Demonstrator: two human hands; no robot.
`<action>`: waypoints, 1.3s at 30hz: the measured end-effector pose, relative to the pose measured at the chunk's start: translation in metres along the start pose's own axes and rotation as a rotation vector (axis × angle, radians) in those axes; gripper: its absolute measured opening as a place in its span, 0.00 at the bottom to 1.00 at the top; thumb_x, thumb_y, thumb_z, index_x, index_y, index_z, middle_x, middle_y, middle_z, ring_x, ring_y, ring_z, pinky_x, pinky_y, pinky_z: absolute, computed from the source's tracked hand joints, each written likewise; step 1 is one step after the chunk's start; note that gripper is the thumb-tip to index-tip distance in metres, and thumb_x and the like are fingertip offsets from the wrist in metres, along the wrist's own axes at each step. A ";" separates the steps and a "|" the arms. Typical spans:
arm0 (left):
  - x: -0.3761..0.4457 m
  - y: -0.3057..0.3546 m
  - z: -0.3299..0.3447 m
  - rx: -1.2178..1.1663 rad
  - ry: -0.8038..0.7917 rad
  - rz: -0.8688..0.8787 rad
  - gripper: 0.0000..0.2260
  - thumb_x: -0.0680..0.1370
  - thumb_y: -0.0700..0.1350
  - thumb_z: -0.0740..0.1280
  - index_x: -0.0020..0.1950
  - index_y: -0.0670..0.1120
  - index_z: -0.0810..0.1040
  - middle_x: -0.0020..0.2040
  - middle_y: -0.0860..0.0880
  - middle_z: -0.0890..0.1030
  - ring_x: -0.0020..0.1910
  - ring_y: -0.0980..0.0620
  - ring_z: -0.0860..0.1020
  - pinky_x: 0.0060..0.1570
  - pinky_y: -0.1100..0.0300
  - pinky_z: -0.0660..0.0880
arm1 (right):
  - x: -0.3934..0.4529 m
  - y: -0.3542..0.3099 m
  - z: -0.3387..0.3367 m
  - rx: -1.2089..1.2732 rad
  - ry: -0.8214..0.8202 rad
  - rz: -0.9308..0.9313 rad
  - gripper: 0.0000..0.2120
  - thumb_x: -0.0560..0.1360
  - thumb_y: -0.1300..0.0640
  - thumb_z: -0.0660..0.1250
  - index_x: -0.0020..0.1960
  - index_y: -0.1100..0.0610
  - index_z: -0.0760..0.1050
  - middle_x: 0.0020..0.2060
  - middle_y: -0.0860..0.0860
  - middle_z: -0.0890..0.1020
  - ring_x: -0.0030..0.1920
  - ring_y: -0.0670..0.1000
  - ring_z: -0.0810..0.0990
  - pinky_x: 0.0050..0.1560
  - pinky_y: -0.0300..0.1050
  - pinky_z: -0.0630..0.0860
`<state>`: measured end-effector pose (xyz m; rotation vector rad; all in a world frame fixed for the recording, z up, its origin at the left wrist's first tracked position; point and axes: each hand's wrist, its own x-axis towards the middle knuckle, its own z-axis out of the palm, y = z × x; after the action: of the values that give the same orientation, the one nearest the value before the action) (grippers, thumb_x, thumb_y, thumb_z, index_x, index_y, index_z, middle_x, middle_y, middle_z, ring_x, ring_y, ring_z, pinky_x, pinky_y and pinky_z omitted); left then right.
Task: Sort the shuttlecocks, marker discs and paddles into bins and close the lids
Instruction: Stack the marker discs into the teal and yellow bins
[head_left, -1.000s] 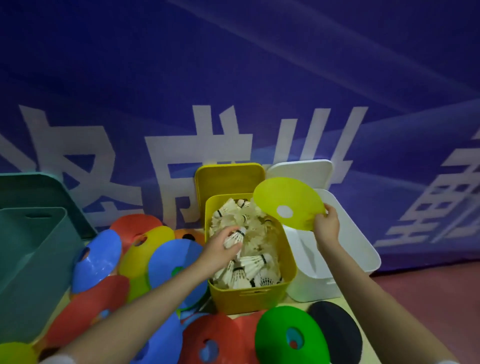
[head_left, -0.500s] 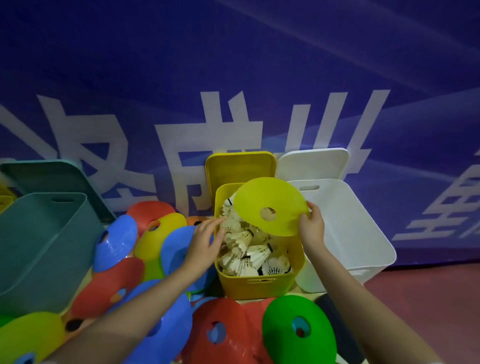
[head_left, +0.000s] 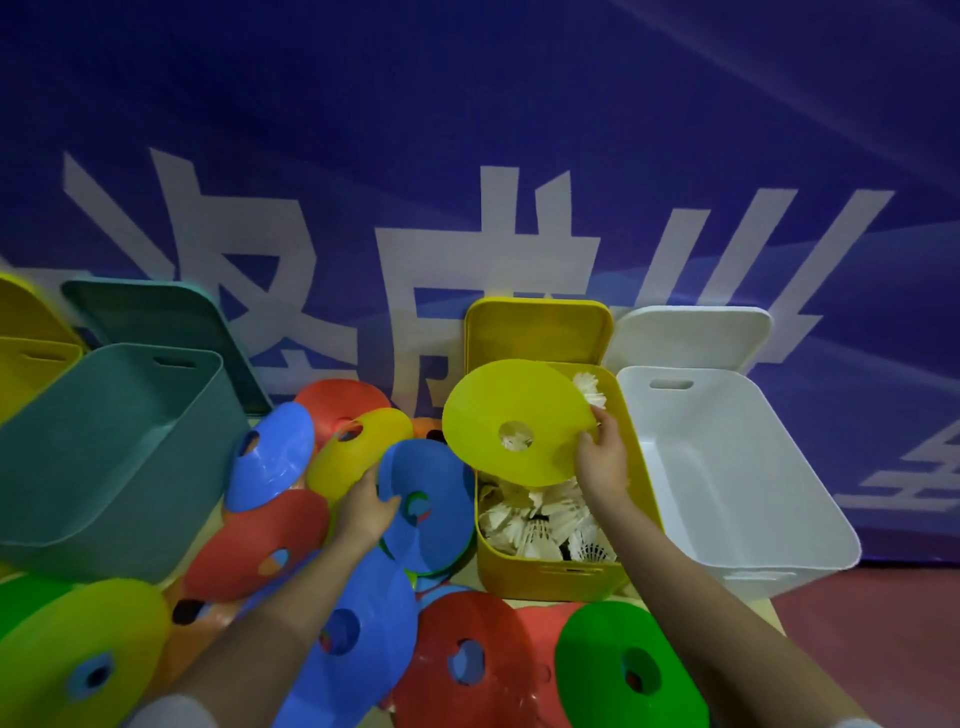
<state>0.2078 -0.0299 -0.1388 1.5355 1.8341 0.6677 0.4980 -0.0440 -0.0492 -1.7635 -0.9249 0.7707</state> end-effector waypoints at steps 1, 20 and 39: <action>0.002 0.002 0.003 0.019 0.018 0.018 0.22 0.77 0.41 0.66 0.71 0.48 0.70 0.60 0.45 0.79 0.56 0.41 0.77 0.44 0.54 0.73 | -0.001 -0.001 0.000 -0.013 -0.001 0.001 0.21 0.79 0.64 0.55 0.71 0.53 0.66 0.57 0.56 0.77 0.44 0.50 0.75 0.41 0.41 0.73; 0.032 -0.031 -0.203 -0.346 0.508 0.102 0.21 0.78 0.38 0.59 0.72 0.45 0.68 0.68 0.45 0.73 0.66 0.45 0.72 0.64 0.51 0.69 | -0.041 -0.082 0.143 0.096 -0.166 -0.223 0.19 0.77 0.66 0.57 0.67 0.56 0.69 0.56 0.52 0.77 0.56 0.53 0.75 0.57 0.52 0.73; 0.075 -0.262 -0.496 -0.338 0.598 0.114 0.19 0.80 0.35 0.57 0.71 0.43 0.68 0.67 0.45 0.73 0.66 0.46 0.71 0.61 0.52 0.69 | -0.162 -0.171 0.474 -0.273 -0.276 -0.436 0.24 0.75 0.68 0.56 0.70 0.59 0.64 0.51 0.64 0.80 0.48 0.65 0.78 0.42 0.48 0.68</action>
<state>-0.3432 0.0058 -0.0144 1.3013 1.9105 1.5378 -0.0169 0.0768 -0.0326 -1.6160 -1.6003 0.6292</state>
